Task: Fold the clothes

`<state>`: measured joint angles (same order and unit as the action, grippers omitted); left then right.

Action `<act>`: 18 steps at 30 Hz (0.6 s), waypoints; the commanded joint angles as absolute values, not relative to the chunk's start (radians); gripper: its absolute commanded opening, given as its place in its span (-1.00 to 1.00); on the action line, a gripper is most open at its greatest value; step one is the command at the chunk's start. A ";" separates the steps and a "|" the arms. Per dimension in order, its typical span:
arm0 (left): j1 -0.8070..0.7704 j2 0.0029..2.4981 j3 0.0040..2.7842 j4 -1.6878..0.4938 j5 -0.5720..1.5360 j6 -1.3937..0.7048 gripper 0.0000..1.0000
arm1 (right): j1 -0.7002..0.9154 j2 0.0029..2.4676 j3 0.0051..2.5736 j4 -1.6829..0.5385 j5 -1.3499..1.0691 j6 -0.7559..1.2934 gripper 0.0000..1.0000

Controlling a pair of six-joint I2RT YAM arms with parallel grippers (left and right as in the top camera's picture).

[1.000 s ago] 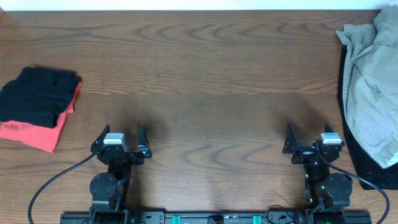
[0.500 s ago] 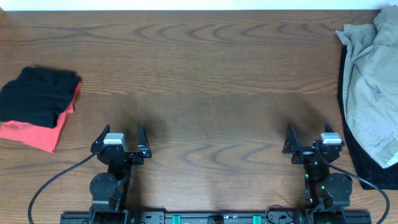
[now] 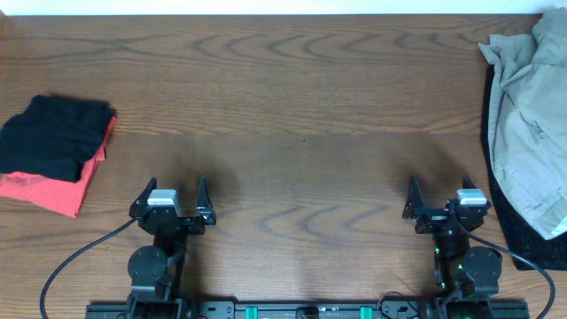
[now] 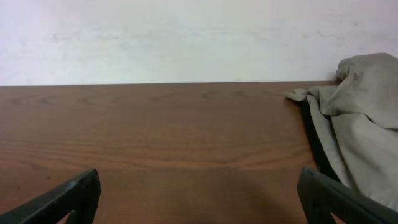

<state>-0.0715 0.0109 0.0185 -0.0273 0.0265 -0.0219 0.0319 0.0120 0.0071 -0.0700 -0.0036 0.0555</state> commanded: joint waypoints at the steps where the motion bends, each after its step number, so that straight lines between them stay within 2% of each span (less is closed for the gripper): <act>1: -0.073 0.004 0.004 -0.070 0.014 -0.020 0.96 | 0.027 0.009 0.006 -0.075 -0.008 0.076 0.99; 18: -0.073 0.051 0.043 -0.071 0.072 -0.092 0.95 | 0.026 0.060 0.057 -0.123 -0.001 0.115 0.98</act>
<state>-0.0715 0.0246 0.0288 -0.0437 0.0475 -0.0738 0.0319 0.0353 0.0174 -0.0963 -0.0044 0.0998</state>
